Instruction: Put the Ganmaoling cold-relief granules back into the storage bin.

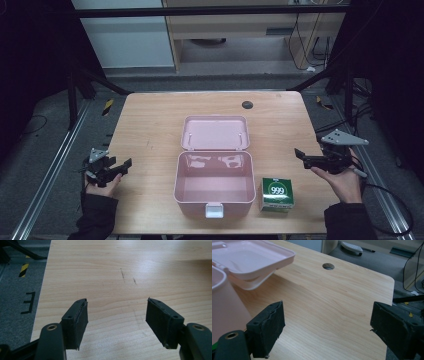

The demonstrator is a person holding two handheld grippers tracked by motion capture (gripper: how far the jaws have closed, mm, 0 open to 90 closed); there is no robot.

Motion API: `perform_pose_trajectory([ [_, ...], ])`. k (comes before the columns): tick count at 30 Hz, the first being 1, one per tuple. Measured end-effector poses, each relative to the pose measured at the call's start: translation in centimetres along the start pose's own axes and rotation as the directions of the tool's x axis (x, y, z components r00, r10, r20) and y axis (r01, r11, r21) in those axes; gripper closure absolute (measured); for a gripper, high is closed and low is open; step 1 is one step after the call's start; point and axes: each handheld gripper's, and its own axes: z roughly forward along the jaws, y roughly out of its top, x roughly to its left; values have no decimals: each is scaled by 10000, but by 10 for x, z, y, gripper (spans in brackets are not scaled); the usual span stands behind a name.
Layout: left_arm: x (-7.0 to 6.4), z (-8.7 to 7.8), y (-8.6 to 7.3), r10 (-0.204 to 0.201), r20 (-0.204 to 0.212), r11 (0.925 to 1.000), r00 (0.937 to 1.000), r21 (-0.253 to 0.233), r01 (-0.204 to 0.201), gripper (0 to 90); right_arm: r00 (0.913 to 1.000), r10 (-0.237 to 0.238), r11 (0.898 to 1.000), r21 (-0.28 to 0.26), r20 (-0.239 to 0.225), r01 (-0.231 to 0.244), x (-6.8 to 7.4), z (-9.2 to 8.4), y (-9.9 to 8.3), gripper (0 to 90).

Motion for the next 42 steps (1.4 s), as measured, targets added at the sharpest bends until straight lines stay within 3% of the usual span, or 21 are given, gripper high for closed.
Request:
perform_pose_trajectory([
  [8, -1, 1, -1, 210, 58, 9998, 9998, -3, -210, 333, 9964, -709, 9964, 437, -459, 729, 6, -6, 18, 118],
  [10, -2, 1, -1, 287, 75, 9996, 9996, -28, -286, 327, 9926, -1011, 9926, 612, -667, 1052, 10, -6, 22, 116],
  [11, -2, 0, -1, 376, 39, 9993, 9993, -41, -375, 326, 9861, -1345, 9864, 821, -977, 1426, 14, -6, 27, 113],
  [13, -2, 1, -1, 399, 61, 9992, 9992, -26, -399, 324, 9836, -1447, 9845, 844, -1076, 1540, 15, -6, 28, 113],
  [15, -3, 2, -1, 473, 54, 9989, 9989, 49, -474, 323, 9723, -1760, 9758, 1032, -1539, 1930, 22, -6, 34, 110],
  [18, -4, 3, -2, 547, 50, 9985, 9985, 54, -547, 323, 9655, -1964, 9690, 1168, -1713, 2178, 25, -5, 37, 110],
  [19, -5, 3, -2, 641, 57, 9979, 9979, 61, -642, 321, 9584, -2142, 9614, 1325, -1887, 2409, 29, -4, 40, 110],
  [26, -8, 4, -2, 883, 68, 9960, 9961, 119, -884, 316, 9332, -2571, 9366, 1733, -2513, 3047, 37, 0, 45, 95],
  [27, -8, 4, -2, 883, 68, 9960, 9961, 119, -884, 316, 9332, -2571, 9366, 1733, -2513, 3047, 37, 0, 45, 95],
  [28, -8, 5, -2, 900, 71, 9958, 9959, 143, -901, 316, 9205, -2734, 9269, 1794, -2793, 3298, 40, 1, 46, 88],
  [35, -10, 5, -2, 979, 133, 9951, 9951, 132, -981, 316, 8929, -3033, 9019, 2023, -3329, 3818, 46, 4, 44, 73],
  [36, -10, 5, -2, 979, 133, 9951, 9951, 132, -981, 316, 8929, -3033, 9019, 2023, -3329, 3818, 46, 4, 44, 73],
  [38, -10, 6, -2, 1018, 138, 9946, 9947, 164, -1020, 316, 8774, -3199, 8900, 2043, -3575, 4077, 49, 3, 44, 71],
  [40, -10, 6, -2, 1027, 110, 9946, 9946, 167, -1029, 315, 8674, -3279, 8829, 2053, -3743, 4223, 51, 2, 43, 69],
  [41, -10, 6, -2, 1024, 104, 9946, 9947, 174, -1026, 315, 8674, -3279, 8829, 2053, -3743, 4223, 51, 2, 43, 69],
  [42, -10, 6, -2, 1010, 118, 9947, 9948, 180, -1012, 315, 8598, -3359, 8771, 2051, -3845, 4344, 53, 2, 43, 67],
])
